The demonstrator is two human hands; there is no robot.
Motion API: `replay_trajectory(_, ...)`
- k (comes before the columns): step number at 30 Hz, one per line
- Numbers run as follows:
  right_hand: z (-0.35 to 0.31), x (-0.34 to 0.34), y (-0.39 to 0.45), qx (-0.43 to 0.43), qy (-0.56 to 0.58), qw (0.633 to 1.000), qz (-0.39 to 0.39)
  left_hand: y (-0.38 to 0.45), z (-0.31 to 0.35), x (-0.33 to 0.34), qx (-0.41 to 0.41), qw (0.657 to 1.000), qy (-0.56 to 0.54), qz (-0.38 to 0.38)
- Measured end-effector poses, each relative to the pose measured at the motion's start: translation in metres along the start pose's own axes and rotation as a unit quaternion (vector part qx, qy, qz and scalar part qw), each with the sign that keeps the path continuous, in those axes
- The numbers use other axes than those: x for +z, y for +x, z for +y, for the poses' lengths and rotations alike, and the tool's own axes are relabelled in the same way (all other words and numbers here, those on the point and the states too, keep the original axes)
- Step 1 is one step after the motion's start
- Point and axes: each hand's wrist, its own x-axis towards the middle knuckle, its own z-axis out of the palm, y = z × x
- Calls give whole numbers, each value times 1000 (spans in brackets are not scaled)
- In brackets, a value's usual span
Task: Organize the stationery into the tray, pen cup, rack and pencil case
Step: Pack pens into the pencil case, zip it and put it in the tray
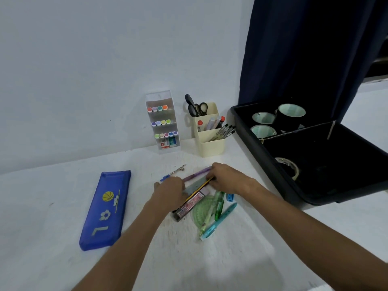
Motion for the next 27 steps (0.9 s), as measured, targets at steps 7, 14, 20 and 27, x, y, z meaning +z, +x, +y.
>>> replay_trajectory(7,1,-7,4,-2,22,1000,14,-3,0,-8,4,996,-89,-24)
replay_trajectory(14,9,-27,20,5,54,998,9,1,-14,-45,50,972,-230,-18)
replay_trajectory(20,15,-34,25,26,134,991,0,14,-23,-63,20,916,-399,24)
replay_trajectory(27,20,-25,30,23,104,994,-7,22,-32,-52,-21,884,-466,41)
